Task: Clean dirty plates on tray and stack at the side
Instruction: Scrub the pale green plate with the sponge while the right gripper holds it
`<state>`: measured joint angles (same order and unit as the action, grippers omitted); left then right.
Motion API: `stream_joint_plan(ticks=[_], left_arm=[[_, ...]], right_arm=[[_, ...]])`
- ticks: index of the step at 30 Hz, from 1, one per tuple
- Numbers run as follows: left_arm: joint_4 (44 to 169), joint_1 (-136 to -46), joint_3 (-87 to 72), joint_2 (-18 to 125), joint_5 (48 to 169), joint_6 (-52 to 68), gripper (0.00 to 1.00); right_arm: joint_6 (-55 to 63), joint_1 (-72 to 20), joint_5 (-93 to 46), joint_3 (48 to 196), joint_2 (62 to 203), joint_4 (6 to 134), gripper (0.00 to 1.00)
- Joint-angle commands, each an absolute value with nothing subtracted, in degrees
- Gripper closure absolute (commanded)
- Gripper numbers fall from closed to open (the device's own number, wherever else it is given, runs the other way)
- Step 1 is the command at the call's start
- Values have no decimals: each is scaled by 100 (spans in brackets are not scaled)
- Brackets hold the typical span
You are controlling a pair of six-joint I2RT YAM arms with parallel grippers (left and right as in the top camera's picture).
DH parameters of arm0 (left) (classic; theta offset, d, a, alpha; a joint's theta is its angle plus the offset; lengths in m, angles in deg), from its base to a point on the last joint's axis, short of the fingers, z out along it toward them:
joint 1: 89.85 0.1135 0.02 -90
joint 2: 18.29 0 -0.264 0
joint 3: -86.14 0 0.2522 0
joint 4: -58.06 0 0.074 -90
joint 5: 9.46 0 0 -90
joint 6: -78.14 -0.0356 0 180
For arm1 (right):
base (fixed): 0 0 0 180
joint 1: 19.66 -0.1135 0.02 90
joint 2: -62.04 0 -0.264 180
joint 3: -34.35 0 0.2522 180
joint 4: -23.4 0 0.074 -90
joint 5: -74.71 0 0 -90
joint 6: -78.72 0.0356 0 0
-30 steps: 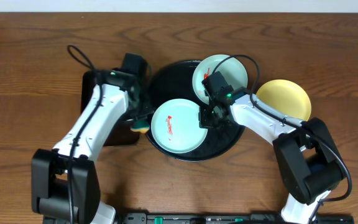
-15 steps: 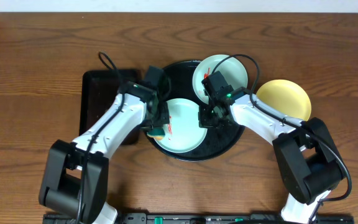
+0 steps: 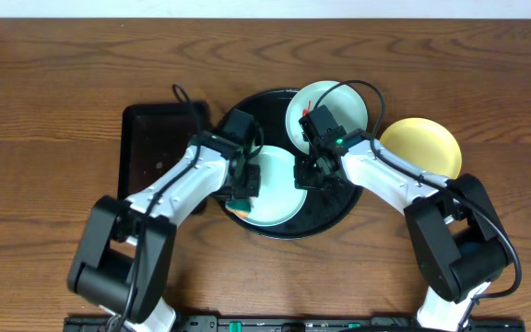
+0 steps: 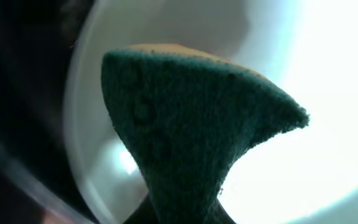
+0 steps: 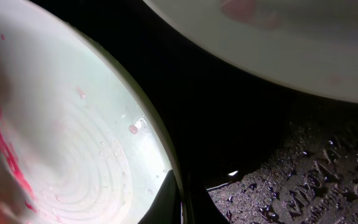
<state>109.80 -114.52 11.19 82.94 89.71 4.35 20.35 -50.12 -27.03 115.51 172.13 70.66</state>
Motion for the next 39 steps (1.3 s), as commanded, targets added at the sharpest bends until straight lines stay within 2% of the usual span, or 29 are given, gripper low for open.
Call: stream_joint_plan(ticks=[1, 6, 15, 19, 25, 30, 34, 39], left_arm=[[10691, -11502, 1158, 8465, 9212, -52, 92], [10198, -11500, 1158, 8539, 9116, -221, 93], [9531, -11502, 1163, 8544, 7708, 164, 92], [10132, -11500, 1165, 8544, 8414, -72, 93], [10737, -11541, 1165, 8544, 10337, -1512, 92], [10252, -11544, 1165, 8544, 10351, -1545, 93], [9658, -11544, 1200, 8546, 8858, -854, 92], [9358, -11544, 1230, 8546, 6784, 901, 93]], right_arm=[[2140, -5047, -2496, 11544, 17372, 7016, 99], [2140, -5047, -2496, 11544, 17372, 7016, 99], [2145, -5047, -2496, 11544, 17372, 7014, 99], [2145, -5047, -2496, 11544, 17372, 7014, 99], [2145, -5047, -2496, 11544, 17372, 7009, 99], [2145, -5047, -2498, 11544, 17372, 7014, 99], [2145, -5047, -2498, 11544, 17372, 7014, 99], [2145, -5047, -2496, 11544, 17372, 7014, 99]])
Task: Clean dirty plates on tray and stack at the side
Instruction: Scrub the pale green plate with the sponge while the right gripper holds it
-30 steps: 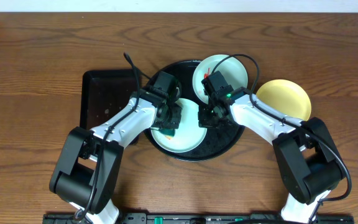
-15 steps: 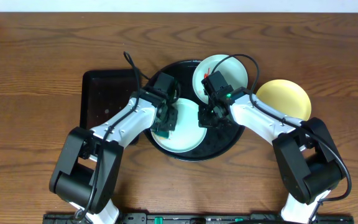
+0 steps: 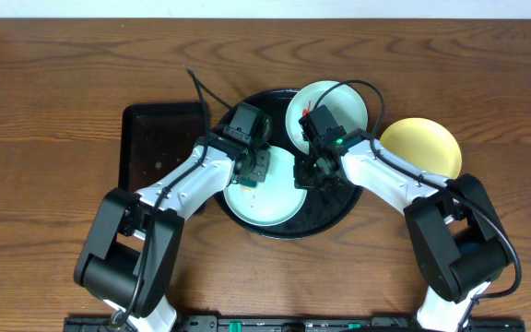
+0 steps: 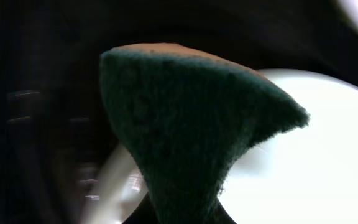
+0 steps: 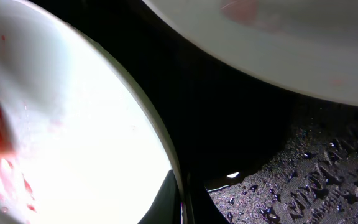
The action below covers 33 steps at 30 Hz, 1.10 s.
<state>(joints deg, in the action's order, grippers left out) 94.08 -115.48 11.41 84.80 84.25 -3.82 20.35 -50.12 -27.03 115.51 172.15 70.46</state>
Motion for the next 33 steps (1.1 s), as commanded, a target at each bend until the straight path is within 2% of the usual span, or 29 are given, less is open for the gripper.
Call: stream_joint_plan(ticks=[1, 4, 8, 12, 17, 24, 31, 33], left_arm=[[9422, -11544, 1230, 8546, 6676, 1170, 92], [9736, -11544, 1230, 8546, 7076, 1218, 93], [10243, -11557, 1233, 8546, 8936, -360, 92], [10248, -11576, 1233, 8546, 9710, -1187, 93], [9756, -11576, 1233, 8546, 9325, -1180, 93], [8969, -11576, 1233, 8771, 7258, 457, 93], [8967, -11579, 1233, 9038, 7000, 472, 93], [9196, -11600, 1230, 9033, 7302, 195, 93]], right_arm=[[2145, -5047, -2496, 11544, 17372, 7014, 99], [2142, -5047, -2498, 11544, 17372, 7014, 99], [2145, -5047, -2498, 11544, 17372, 7014, 99], [2145, -5047, -2498, 11544, 17372, 7014, 99], [2142, -5047, -2498, 11544, 17372, 7018, 99], [2145, -5047, -2498, 11544, 17372, 7018, 99], [2145, -5047, -2498, 11544, 17372, 7014, 99], [2145, -5047, -2496, 11544, 17372, 7016, 99]])
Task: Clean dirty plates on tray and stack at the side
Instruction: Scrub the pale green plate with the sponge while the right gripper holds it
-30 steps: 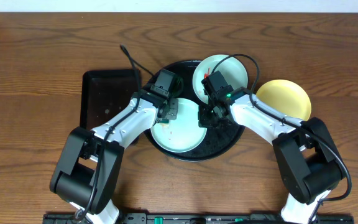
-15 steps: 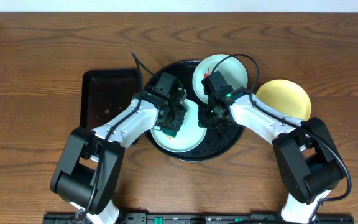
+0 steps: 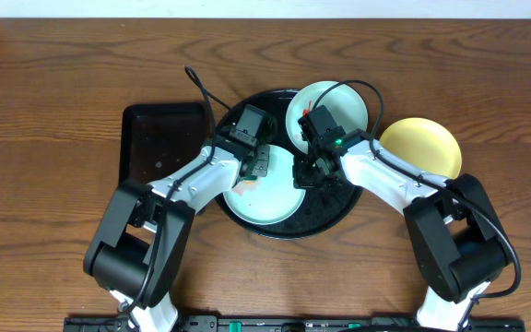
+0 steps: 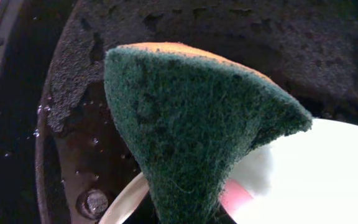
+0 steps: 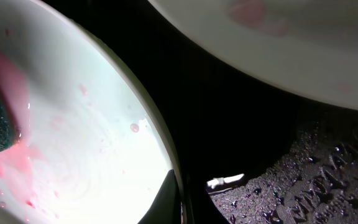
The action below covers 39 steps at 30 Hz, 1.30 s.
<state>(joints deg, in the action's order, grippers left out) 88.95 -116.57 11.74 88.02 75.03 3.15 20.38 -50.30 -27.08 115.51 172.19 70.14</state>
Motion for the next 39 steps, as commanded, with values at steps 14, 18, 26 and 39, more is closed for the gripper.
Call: stream_joint_plan(ticks=[14, 18, 26, 39], left_arm=[[10869, -11598, 1132, 8808, 11126, -2227, 93], [10869, -11592, 1134, 8806, 11153, -2275, 92], [10366, -11592, 1136, 8812, 9225, -1364, 93], [9739, -11598, 1136, 8812, 6491, 748, 93]], right_arm=[[2145, -5047, -2496, 11544, 17372, 7011, 99], [2145, -5047, -2496, 11544, 17372, 7014, 99], [2142, -5047, -2496, 11544, 17372, 7014, 99], [2145, -5052, -2476, 11544, 17372, 7018, 99]])
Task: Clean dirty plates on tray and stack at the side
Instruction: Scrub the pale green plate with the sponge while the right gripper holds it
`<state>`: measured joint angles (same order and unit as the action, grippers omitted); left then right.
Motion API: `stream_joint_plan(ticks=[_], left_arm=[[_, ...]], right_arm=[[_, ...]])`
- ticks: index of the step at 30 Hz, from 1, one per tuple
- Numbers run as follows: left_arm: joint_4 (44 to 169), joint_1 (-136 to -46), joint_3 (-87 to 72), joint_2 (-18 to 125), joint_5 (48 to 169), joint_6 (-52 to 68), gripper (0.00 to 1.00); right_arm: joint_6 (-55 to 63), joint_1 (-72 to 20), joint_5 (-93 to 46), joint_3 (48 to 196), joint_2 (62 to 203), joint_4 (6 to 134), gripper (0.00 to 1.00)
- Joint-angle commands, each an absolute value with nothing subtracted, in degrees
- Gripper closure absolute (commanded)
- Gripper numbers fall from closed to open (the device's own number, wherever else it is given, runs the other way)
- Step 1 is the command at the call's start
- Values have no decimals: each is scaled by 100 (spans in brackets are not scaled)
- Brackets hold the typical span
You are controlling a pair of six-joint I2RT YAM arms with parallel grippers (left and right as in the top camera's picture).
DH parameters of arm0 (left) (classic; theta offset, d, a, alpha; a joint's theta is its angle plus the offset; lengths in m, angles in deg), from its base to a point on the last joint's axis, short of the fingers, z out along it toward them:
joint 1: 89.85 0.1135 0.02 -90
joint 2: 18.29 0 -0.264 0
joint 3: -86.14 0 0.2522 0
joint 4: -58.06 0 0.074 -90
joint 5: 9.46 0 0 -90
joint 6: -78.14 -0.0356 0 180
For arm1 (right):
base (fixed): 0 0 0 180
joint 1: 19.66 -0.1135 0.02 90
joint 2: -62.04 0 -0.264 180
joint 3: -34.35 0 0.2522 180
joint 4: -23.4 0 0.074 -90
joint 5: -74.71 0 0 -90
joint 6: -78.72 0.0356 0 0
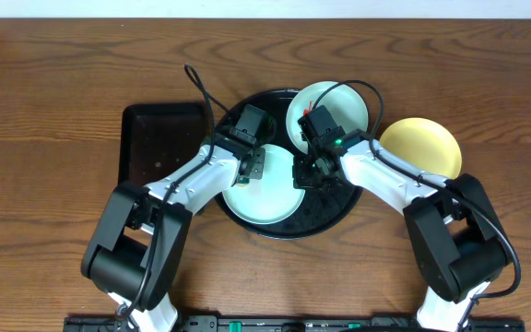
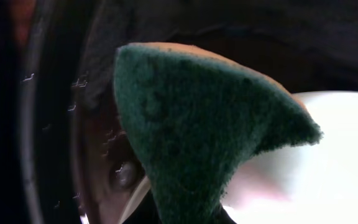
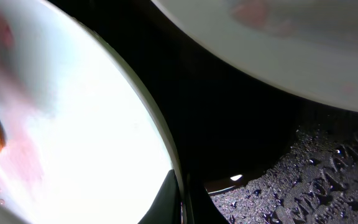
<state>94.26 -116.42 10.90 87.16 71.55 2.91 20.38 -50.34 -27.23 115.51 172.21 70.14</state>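
Observation:
A pale green plate (image 1: 267, 192) lies on the round black tray (image 1: 339, 207). My left gripper (image 1: 253, 164) is shut on a green sponge (image 2: 197, 124), which sits at the plate's back-left rim. A faint pink smear (image 3: 23, 155) shows on the plate beside the sponge. My right gripper (image 3: 180, 196) is shut on the plate's right rim (image 1: 304, 175). A second pale plate (image 1: 339, 103) with a pink stain (image 3: 250, 11) leans at the tray's back. A yellow plate (image 1: 422, 148) rests on the table to the right.
A rectangular black tray (image 1: 155, 148) stands to the left of the round one. The round tray's floor is wet (image 3: 316, 180). Both arms cross over the front half of the round tray. Brown tabletop surrounds everything.
The sponge has stayed at the plate's back-left rim, shifted only slightly. The red smear beside it has thinned to a pale pink haze. My right gripper has not moved.
The sponge was first at the plate's front-left edge, with red streaks on the plate. Then it was at the back-left part, the red smeared around it. The red has faded to pink, and the right gripper has kept hold of the rim throughout.

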Motion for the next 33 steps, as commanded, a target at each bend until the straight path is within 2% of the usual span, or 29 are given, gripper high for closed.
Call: stream_joint_plan(ticks=[1, 10, 12, 16, 19, 27, 30, 33], left_arm=[[9902, -11598, 1136, 8812, 6676, 715, 93], [10825, -11598, 1134, 8810, 10565, -1840, 92], [10790, -11598, 1134, 8810, 10866, -2102, 92], [10556, -11592, 1134, 8810, 10517, -2102, 93], [10206, -11592, 1136, 8812, 9798, -1960, 92], [9094, -11592, 1141, 8812, 7260, -378, 92], [9430, -11592, 1141, 8812, 6222, 754, 93], [10320, -11605, 1141, 8812, 6248, 1222, 93]], right_arm=[[2145, -5052, -2476, 11544, 17372, 7018, 99], [2142, -5052, -2476, 11544, 17372, 7016, 99], [2142, -5052, -2478, 11544, 17372, 7016, 99], [2142, -5052, -2478, 11544, 17372, 7016, 99], [2142, -5052, -2476, 11544, 17372, 7016, 99], [2142, -5052, -2476, 11544, 17372, 7020, 99], [2140, -5052, -2476, 11544, 17372, 7022, 99], [2140, -5052, -2476, 11544, 17372, 7020, 99]])
